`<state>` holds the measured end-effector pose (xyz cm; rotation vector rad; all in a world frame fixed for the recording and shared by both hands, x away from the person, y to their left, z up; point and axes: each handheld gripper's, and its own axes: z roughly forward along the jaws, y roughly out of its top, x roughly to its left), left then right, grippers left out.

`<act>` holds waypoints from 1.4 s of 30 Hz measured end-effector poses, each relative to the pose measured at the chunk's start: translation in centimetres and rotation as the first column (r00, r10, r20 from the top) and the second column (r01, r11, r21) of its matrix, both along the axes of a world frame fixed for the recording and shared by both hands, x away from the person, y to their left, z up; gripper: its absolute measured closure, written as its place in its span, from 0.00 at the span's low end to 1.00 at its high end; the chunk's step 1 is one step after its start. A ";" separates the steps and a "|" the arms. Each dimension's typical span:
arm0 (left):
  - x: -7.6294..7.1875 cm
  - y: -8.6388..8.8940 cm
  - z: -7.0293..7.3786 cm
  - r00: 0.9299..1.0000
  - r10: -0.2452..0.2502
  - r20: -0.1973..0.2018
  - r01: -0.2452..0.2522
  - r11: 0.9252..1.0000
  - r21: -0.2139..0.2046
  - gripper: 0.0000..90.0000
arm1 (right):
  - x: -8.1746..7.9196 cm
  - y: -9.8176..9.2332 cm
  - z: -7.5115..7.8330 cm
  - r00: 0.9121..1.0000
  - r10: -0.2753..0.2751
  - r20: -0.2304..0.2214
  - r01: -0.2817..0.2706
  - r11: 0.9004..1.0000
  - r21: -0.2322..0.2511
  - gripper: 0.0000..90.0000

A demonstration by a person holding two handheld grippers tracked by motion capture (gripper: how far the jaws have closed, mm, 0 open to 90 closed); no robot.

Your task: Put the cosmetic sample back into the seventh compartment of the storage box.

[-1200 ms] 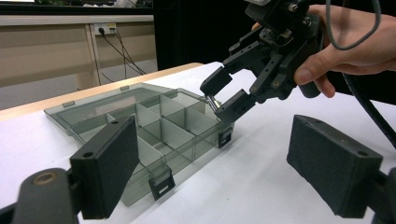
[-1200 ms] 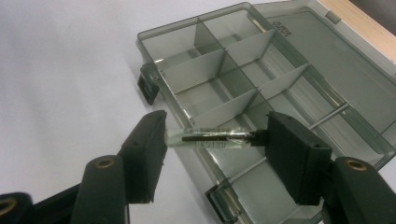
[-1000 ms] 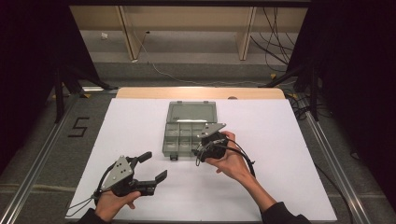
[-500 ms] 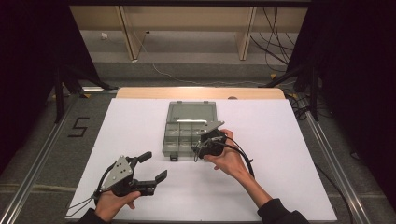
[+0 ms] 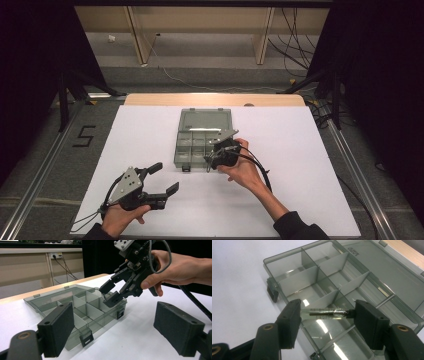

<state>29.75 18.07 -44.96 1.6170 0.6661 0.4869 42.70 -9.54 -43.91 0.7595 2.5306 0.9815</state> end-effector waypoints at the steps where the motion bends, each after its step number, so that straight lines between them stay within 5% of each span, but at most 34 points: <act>1: 0.0 0.0 0.0 1.000 0.000 0.000 0.000 1.000 0.000 0.18 | 0.1 0.0 -0.1 1.000 -0.003 0.008 0.003 1.000 0.001 0.45; 5: 0.0 0.0 0.0 1.000 0.000 0.000 0.000 1.000 -0.003 0.18 | 0.2 0.1 -0.4 1.000 -0.017 0.012 0.017 1.000 0.014 0.44; 10: 0.1 0.0 0.0 1.000 0.003 0.009 -0.003 1.000 -0.001 0.18 | 0.5 -0.1 -0.3 0.999 -0.042 0.001 0.042 0.998 0.036 0.31; 42: 0.0 0.0 0.0 1.000 -0.006 0.005 0.006 1.000 -0.008 0.18 | -1.0 -1.5 2.1 0.998 -0.009 0.062 0.001 0.991 0.134 0.26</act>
